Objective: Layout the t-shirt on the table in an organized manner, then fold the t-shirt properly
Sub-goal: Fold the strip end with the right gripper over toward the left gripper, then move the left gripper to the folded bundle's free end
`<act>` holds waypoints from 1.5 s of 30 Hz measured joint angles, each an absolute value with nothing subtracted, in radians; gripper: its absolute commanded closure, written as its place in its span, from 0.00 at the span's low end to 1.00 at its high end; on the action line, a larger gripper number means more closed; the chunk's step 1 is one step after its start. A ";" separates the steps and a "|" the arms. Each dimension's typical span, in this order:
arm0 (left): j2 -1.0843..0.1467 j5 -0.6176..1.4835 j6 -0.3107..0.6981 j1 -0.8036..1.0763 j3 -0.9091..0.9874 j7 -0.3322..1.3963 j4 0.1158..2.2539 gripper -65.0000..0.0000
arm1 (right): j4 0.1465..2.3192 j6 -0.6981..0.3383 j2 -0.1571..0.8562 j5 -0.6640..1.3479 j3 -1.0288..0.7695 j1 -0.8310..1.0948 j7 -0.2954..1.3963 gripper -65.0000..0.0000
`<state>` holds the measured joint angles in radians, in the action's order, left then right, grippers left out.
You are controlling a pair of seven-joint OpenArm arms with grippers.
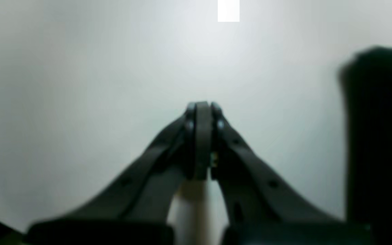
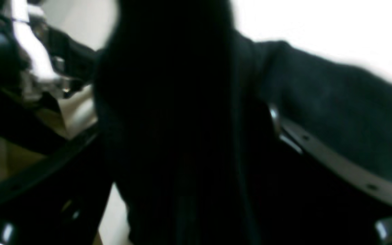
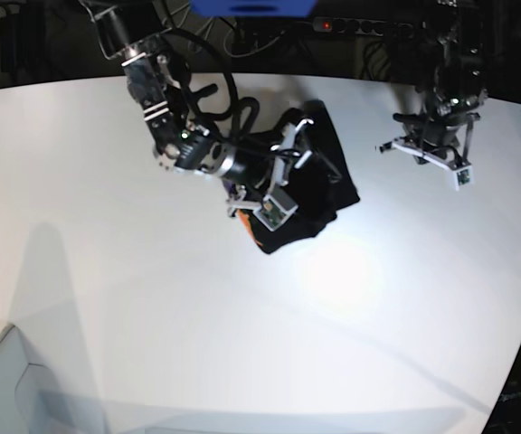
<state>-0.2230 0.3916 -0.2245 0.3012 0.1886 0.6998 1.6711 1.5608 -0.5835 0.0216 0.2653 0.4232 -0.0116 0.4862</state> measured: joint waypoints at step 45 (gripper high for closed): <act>-0.215 0.499 -0.037 0.407 0.432 0.707 1.753 1.00 | 1.639 -0.587 -0.017 0.281 0.217 0.091 0.474 1.00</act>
<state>-0.2153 0.4988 -0.0368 0.4068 0.4320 0.7071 1.7531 1.6394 -0.5873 -0.0174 0.2813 0.2169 0.0910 0.4736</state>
